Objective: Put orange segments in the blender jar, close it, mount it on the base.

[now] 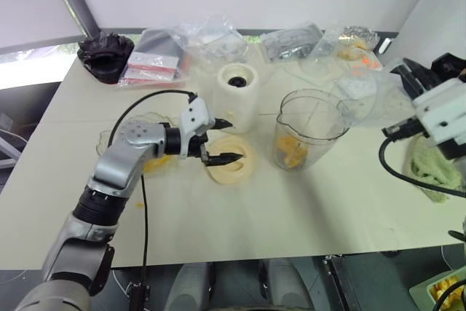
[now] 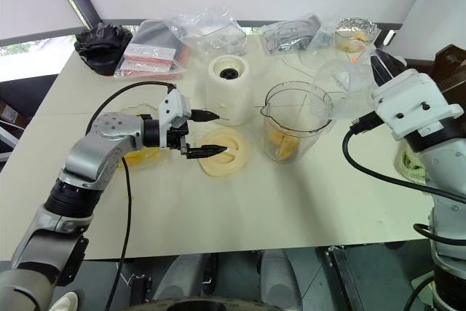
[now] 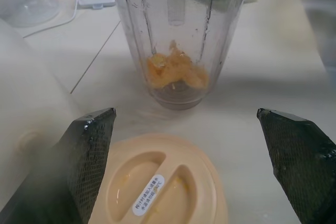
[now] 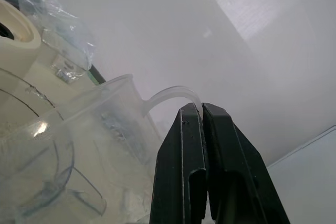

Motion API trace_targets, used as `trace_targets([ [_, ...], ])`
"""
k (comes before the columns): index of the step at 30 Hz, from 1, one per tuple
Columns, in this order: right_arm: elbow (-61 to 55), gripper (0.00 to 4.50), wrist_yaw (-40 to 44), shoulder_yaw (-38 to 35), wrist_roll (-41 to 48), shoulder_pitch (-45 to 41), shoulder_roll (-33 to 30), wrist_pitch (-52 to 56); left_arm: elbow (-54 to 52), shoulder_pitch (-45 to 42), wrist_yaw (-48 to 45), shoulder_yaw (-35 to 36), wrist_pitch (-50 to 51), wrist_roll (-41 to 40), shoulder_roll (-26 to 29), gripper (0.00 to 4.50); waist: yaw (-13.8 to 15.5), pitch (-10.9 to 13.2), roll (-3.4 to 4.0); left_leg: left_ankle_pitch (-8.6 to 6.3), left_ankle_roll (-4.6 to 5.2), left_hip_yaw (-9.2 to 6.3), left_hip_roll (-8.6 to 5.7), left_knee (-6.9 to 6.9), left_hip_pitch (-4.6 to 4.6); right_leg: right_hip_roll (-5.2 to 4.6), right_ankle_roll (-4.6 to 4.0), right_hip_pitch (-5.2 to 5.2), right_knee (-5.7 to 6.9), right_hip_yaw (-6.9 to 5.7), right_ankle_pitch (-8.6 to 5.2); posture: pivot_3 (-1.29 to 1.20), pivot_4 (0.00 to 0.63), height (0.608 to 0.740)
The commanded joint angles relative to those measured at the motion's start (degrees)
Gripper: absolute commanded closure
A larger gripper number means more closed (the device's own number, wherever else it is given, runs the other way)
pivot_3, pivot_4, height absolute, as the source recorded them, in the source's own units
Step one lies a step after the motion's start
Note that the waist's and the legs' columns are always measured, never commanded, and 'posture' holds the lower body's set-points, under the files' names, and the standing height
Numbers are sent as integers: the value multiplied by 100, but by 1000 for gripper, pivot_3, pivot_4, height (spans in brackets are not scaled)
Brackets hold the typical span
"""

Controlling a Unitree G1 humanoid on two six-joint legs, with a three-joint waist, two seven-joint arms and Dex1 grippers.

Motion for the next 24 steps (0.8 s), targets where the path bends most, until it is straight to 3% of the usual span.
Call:
trace_targets([
  [1, 38, 4456, 48, -54, -245, -119, -183, -307, -142, -177, 45, 30, -13, -9, -32, 0, -1, 0, 0, 0, 0, 0, 0, 0, 0, 0, 0, 0, 0, 0, 0, 0, 150, 740],
  [19, 596, 4456, 368, -90, -632, -286, -471, -1021, -404, -210, 199, 36, 302, -56, -119, 0, -1, 0, 0, 0, 0, 1, -1, 2, 0, 0, 0, 0, 4, 0, 0, 0, 150, 740],
  [24, 517, 4456, 38, -346, -129, -527, 128, -69, -431, -220, 215, 33, 333, -70, -119, 0, 0, -1, -4, 1, -1, 0, -1, 3, 1, 1, 0, 1, 5, 0, 1, 0, 150, 740],
])
